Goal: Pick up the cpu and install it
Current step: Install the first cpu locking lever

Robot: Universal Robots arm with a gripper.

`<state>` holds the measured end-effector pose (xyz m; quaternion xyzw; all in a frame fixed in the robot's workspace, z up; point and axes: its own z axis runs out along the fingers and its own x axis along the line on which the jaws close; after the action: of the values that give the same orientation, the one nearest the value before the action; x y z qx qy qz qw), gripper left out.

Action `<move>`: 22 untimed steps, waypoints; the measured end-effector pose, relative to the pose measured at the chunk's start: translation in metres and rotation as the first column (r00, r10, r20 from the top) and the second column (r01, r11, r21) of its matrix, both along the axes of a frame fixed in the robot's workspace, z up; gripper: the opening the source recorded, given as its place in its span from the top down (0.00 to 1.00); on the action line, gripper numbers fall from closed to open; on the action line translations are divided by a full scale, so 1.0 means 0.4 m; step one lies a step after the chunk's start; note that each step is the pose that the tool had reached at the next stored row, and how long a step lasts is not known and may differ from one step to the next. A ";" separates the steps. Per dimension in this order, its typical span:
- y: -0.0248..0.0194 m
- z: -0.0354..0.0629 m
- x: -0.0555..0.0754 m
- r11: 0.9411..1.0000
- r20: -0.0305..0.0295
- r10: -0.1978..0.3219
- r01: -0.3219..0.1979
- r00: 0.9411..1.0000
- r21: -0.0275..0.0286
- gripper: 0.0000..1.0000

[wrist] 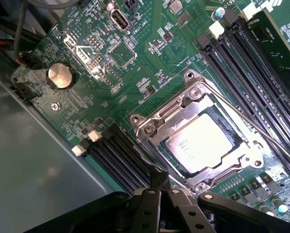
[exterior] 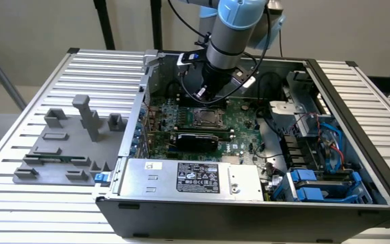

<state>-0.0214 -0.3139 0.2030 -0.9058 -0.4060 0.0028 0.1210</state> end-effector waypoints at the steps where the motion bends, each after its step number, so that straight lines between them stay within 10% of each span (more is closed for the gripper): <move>1: 0.000 -0.001 0.000 1.000 0.000 0.000 0.000 1.000 0.000 0.89; 22: 0.000 -0.014 0.019 1.000 0.000 0.012 -0.012 1.000 -0.004 0.89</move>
<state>-0.0139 -0.3139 0.1974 -0.9035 -0.4117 0.0044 0.1192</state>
